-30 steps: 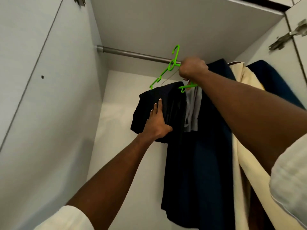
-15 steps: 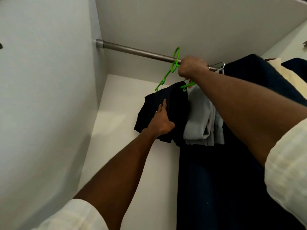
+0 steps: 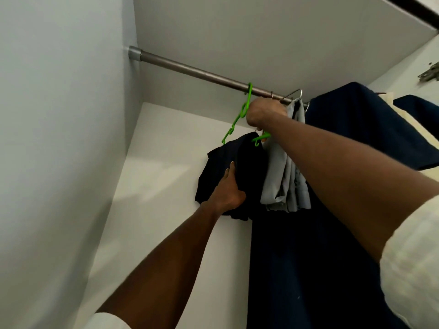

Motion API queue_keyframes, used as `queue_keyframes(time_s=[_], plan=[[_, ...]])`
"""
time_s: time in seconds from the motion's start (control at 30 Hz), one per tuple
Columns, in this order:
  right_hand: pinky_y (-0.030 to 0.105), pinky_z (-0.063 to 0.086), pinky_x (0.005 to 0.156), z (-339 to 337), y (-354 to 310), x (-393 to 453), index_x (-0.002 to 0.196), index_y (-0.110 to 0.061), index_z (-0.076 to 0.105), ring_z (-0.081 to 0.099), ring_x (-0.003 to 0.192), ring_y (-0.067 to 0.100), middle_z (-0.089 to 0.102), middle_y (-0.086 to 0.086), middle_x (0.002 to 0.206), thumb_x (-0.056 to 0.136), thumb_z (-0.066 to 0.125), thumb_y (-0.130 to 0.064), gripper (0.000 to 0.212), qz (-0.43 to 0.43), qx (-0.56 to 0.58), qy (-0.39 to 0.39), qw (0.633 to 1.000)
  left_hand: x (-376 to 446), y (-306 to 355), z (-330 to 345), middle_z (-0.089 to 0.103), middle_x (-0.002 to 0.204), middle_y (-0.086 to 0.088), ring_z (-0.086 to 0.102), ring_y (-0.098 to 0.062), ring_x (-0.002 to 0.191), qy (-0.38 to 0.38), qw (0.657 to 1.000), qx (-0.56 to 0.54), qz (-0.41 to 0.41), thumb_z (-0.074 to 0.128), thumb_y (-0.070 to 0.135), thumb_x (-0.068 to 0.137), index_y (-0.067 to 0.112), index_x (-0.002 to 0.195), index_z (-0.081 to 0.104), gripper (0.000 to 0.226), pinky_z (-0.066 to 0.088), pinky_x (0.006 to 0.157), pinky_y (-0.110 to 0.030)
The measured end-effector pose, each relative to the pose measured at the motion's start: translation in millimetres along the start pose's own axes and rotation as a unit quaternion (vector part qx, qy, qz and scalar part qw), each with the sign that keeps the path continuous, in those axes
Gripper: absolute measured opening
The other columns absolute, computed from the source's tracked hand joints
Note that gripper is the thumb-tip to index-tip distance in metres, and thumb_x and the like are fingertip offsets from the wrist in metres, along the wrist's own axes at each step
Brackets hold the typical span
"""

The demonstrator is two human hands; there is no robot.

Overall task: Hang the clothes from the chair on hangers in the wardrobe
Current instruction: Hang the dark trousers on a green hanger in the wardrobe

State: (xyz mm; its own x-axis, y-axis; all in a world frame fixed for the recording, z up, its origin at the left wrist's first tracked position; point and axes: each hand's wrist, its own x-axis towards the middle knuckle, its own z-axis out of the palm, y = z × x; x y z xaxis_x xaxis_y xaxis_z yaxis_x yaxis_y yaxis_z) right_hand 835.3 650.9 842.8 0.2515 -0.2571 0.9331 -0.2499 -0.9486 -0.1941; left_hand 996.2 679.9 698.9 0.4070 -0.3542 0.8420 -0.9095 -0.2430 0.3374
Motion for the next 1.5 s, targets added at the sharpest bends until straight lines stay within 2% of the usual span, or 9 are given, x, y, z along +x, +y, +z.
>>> queue_keyframes(time_s=[0.1, 0.2, 0.43, 0.6, 0.87, 1.0, 1.13, 1.33, 1.5], plan=[[0.028, 0.051, 0.065, -9, 2, -6, 0.101, -0.004, 0.061, 0.066, 0.078, 0.021, 0.068, 0.009, 0.099, 0.091, 0.044, -0.010, 0.021, -0.001, 0.043, -0.021, 0.999, -11, 2, 4, 0.030, 0.157, -0.007, 0.041, -0.034, 0.137, 0.018, 0.999, -0.027, -0.011, 0.062, 0.018, 0.081, 0.032, 0.156, 0.003, 0.097, 0.039, 0.110, -0.054], [0.039, 0.055, 0.081, -17, 4, 1, 0.103, 0.001, 0.058, 0.064, 0.068, 0.020, 0.060, 0.011, 0.090, 0.099, 0.043, -0.012, 0.021, 0.036, 0.113, -0.129, 0.985, -15, 5, 6, 0.035, 0.154, -0.007, 0.044, -0.035, 0.135, 0.032, 0.998, -0.052, -0.020, 0.057, 0.017, 0.080, 0.033, 0.156, 0.007, 0.092, 0.041, 0.109, -0.054], [0.039, 0.047, 0.089, -10, 42, -45, 0.129, -0.015, 0.054, 0.054, 0.108, 0.021, 0.057, 0.001, 0.121, 0.083, 0.065, -0.059, 0.065, 0.021, 0.418, -0.136, 0.898, -36, 21, 3, 0.057, 0.135, -0.007, 0.057, -0.027, 0.120, 0.061, 0.993, -0.089, -0.039, 0.051, 0.008, 0.092, 0.024, 0.154, 0.024, 0.069, 0.047, 0.103, -0.038], [0.030, 0.051, 0.074, 44, 61, -95, 0.131, -0.014, 0.052, 0.063, 0.098, 0.022, 0.064, 0.007, 0.118, 0.095, 0.059, -0.040, 0.046, 0.074, 0.458, -0.131, 0.876, -58, 46, -4, 0.057, 0.129, -0.013, 0.055, -0.032, 0.117, 0.092, 0.994, -0.048, -0.028, 0.051, 0.012, 0.089, 0.021, 0.144, 0.040, 0.056, 0.047, 0.101, -0.044], [0.033, 0.050, 0.086, 37, 90, -154, 0.133, -0.008, 0.053, 0.061, 0.101, 0.024, 0.063, 0.011, 0.121, 0.102, 0.045, -0.027, 0.037, 0.108, 0.463, -0.175, 0.862, -108, 100, -11, 0.065, 0.120, -0.009, 0.063, -0.028, 0.108, 0.097, 0.991, -0.051, -0.080, 0.061, 0.018, 0.087, 0.017, 0.136, 0.051, 0.050, 0.052, 0.091, -0.036], [0.026, 0.043, 0.086, 19, 109, -188, 0.139, -0.005, 0.046, 0.056, 0.112, 0.022, 0.057, 0.006, 0.128, 0.103, 0.044, -0.024, 0.041, 0.094, 0.469, -0.194, 0.856, -123, 108, -1, 0.037, 0.152, -0.010, 0.039, -0.028, 0.138, 0.121, 0.987, 0.004, -0.110, 0.063, 0.047, 0.068, 0.023, 0.154, 0.020, 0.099, 0.039, 0.111, -0.048], [0.021, 0.038, 0.059, 8, 134, -237, 0.121, -0.006, 0.053, 0.056, 0.085, 0.014, 0.059, 0.001, 0.102, 0.103, 0.043, -0.024, 0.027, 0.062, 0.430, -0.173, 0.884, -186, 135, 17, 0.010, 0.163, -0.014, 0.012, -0.030, 0.150, 0.157, 0.976, 0.078, -0.127, 0.061, 0.014, 0.087, 0.011, 0.157, 0.006, 0.089, 0.021, 0.121, -0.045], [0.038, 0.045, 0.056, 4, 174, -348, 0.091, 0.000, 0.058, 0.050, 0.062, 0.019, 0.062, 0.019, 0.082, 0.096, 0.042, -0.003, 0.017, 0.084, 0.392, -0.139, 0.905, -293, 141, 73, 0.033, 0.155, -0.010, 0.029, -0.025, 0.143, 0.120, 0.978, 0.039, -0.165, 0.057, 0.008, 0.091, 0.011, 0.151, 0.029, 0.067, 0.029, 0.117, -0.039], [0.033, 0.048, 0.073, 6, 230, -483, 0.097, -0.006, 0.064, 0.059, 0.079, 0.021, 0.065, 0.008, 0.090, 0.099, 0.046, -0.006, 0.018, 0.158, 0.326, -0.158, 0.919, -412, 150, 147, 0.053, 0.138, -0.007, 0.048, -0.023, 0.129, 0.076, 0.976, -0.010, -0.205, 0.060, 0.008, 0.091, 0.009, 0.134, 0.053, 0.043, 0.040, 0.109, -0.034]])
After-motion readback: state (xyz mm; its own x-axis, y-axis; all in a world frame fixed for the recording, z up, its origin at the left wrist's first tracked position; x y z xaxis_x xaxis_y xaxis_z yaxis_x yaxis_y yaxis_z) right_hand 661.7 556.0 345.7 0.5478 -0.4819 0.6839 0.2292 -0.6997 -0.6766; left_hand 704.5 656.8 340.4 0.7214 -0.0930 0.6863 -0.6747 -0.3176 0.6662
